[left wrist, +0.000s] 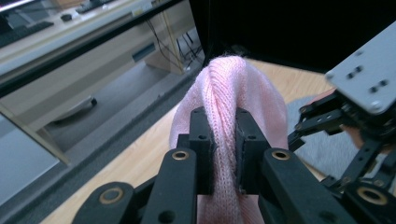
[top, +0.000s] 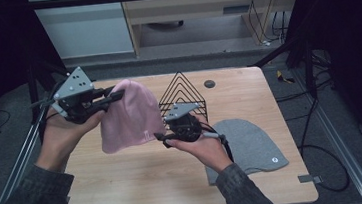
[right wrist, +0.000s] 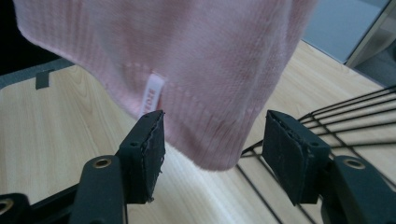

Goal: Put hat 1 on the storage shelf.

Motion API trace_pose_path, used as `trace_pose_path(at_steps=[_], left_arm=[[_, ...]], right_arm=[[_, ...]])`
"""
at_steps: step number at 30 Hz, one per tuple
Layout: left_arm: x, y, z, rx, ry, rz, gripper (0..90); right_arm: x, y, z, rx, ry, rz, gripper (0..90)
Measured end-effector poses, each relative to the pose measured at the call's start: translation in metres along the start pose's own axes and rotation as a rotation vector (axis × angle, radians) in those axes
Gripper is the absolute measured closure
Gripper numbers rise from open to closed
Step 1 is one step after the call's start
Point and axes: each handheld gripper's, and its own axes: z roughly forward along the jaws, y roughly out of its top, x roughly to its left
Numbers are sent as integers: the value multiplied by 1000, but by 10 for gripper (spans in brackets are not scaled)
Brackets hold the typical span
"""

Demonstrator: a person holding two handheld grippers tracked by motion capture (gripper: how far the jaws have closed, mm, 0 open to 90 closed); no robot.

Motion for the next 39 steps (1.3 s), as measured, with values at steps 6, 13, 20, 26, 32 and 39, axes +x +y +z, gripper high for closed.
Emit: trace_pose_path(at_steps=[6, 13, 20, 26, 32, 39], left_arm=[[18, 13, -1, -41, 2, -34, 801], [37, 26, 16, -78, 1, -71, 801], [39, 36, 21, -107, -13, -71, 801], [40, 43, 28, -107, -15, -60, 800], [50, 52, 48, -133, -19, -79, 797], [47, 62, 87, -129, -32, -52, 794]], right_arm=[[-23, 16, 0, -30, 66, 18, 446], [-48, 31, -3, -61, 98, 33, 683], [-64, 48, -6, -50, 47, -7, 564], [-69, 55, -7, -38, 49, -34, 657], [-79, 58, -19, -28, 5, -39, 817], [-95, 50, -35, -7, -131, -54, 817]])
